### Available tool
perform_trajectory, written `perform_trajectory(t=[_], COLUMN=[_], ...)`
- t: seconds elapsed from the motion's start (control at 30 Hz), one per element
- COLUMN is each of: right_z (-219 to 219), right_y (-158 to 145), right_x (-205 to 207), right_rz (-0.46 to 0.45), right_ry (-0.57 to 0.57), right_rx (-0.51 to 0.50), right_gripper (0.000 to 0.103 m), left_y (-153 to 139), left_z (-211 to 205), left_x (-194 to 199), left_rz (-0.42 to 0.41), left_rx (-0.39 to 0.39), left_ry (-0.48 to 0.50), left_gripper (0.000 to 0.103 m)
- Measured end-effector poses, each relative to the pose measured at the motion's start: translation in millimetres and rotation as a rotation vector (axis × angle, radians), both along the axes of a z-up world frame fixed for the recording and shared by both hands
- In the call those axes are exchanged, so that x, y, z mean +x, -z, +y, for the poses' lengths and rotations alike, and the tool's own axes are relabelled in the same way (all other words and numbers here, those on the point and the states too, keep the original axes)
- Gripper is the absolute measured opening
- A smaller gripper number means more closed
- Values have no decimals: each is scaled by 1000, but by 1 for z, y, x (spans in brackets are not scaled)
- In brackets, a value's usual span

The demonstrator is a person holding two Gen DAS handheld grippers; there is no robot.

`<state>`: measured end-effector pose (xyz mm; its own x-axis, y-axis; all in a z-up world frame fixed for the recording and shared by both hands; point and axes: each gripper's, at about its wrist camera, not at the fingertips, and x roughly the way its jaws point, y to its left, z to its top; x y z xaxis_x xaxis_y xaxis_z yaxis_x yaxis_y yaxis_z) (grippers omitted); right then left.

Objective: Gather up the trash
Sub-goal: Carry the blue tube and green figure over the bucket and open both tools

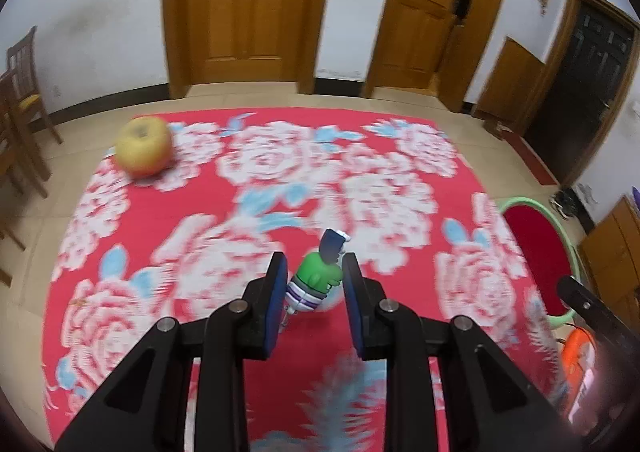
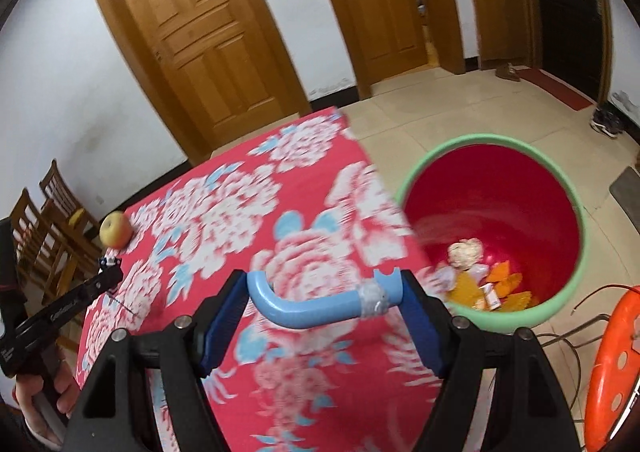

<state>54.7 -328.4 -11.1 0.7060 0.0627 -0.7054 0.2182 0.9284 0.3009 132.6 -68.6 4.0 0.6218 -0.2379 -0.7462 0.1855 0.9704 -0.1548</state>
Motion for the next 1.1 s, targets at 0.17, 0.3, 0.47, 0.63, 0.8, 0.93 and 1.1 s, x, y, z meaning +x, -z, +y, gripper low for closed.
perform_trajectory(t=[0.17, 0.3, 0.47, 0.63, 0.8, 0.93, 1.1], right_z=[-38, -69, -105, -129, -141, -146, -148], right_y=[-3, 0, 14, 28, 37, 39, 36], right_x=[-9, -16, -19, -17, -21, -21, -25], right_rz=[-15, -22, -4, 9, 3, -8, -41], right_ry=[53, 105, 177, 217, 233, 245, 251], right_rx=[19, 38, 60, 108, 132, 143, 147], right_gripper=[77, 77, 77, 78, 78, 87, 89], left_y=[-8, -9, -6, 0, 6, 6, 6], left_z=[-43, -74, -109, -132, -146, -155, -167], left_x=[-1, -1, 3, 7, 9, 8, 9], left_rz=[8, 13, 27, 38, 53, 49, 45], left_rx=[-19, -25, -17, -3, 14, 19, 23], left_ry=[75, 132, 190, 220, 242, 260, 291], left_gripper=[27, 27, 27, 27, 27, 27, 27])
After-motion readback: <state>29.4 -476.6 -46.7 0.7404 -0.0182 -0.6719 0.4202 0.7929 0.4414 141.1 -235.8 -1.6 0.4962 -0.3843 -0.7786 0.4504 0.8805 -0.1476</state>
